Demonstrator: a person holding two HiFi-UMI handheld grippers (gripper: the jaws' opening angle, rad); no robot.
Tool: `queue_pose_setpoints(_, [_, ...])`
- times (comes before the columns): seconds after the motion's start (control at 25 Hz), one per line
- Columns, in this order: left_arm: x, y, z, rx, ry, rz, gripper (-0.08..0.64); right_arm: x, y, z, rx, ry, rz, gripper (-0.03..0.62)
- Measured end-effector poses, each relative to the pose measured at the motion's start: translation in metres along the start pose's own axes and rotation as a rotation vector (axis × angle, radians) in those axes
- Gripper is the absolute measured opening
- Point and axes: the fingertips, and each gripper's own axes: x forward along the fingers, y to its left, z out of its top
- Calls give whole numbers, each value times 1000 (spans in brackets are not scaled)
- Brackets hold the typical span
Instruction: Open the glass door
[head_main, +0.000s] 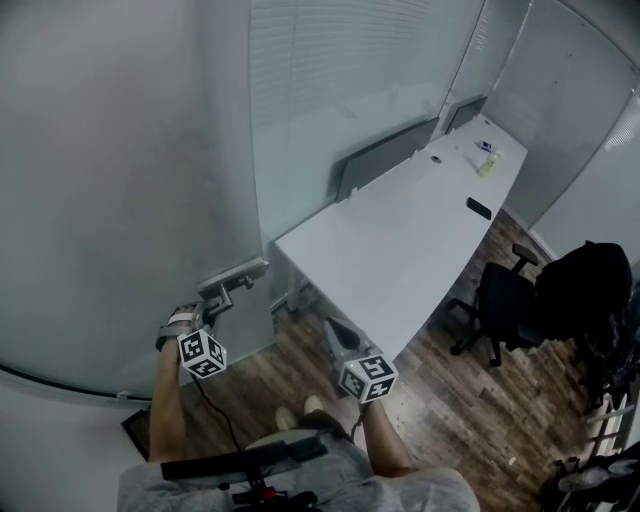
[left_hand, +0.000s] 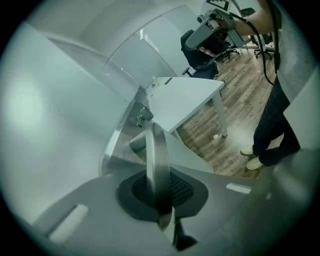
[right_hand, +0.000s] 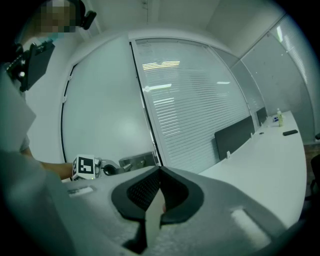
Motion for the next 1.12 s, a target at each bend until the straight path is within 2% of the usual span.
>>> queue_pose_setpoints(0.56, [-21, -31, 14, 33, -34, -31, 3, -50, 2, -10, 1, -12, -42, 2])
queue_pose_setpoints(1.12, [-63, -81, 30, 86, -86, -76, 5, -125, 27, -26, 0, -34, -95, 2])
